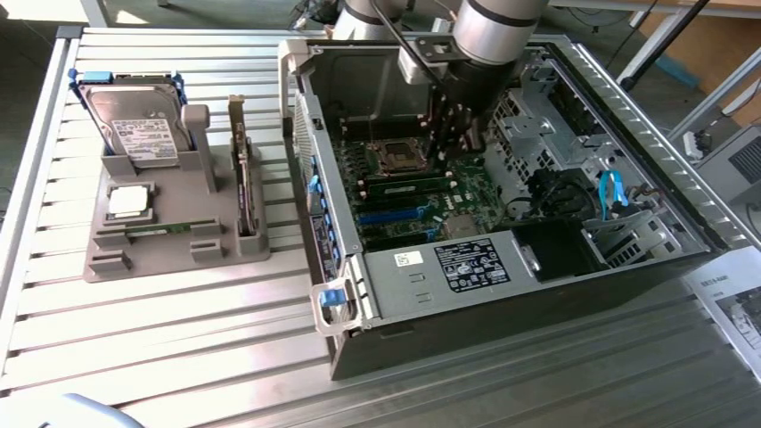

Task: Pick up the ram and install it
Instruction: 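Insert the ram into the slot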

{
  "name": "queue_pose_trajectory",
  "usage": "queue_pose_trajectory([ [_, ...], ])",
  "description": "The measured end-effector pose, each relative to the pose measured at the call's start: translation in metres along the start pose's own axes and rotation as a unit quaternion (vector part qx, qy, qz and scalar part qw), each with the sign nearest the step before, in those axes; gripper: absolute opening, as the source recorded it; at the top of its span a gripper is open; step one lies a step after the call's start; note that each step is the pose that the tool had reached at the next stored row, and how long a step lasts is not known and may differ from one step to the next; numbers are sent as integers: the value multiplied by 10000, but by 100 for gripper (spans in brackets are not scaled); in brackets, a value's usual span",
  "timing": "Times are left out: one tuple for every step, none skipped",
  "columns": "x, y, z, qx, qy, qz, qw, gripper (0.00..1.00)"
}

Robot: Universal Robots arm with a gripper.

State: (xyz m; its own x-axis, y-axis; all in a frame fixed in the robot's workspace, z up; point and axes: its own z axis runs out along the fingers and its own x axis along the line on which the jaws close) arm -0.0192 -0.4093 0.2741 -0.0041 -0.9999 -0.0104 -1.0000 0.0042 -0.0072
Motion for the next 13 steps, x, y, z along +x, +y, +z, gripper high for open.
queue_pose_trajectory([
  [0,0,-11,0,0,0,10000,25],
  [-1,0,-22,0,0,0,10000,25],
  [-1,0,-35,0,1,0,10000,25],
  [-2,0,-48,0,0,0,10000,25],
  [-3,-1,-73,0,0,0,10000,25],
  [-3,-1,-86,0,0,0,10000,25],
  [-4,-1,-102,0,0,0,10000,25],
  [-4,-1,-117,0,0,0,10000,25],
  [-5,-1,-133,0,1,0,10000,25],
  [-5,-1,-148,0,0,0,10000,25],
  [-6,-1,-164,0,0,0,10000,25],
  [-6,-1,-198,0,0,0,10000,25],
  [-7,-1,-215,0,0,0,10000,25],
])
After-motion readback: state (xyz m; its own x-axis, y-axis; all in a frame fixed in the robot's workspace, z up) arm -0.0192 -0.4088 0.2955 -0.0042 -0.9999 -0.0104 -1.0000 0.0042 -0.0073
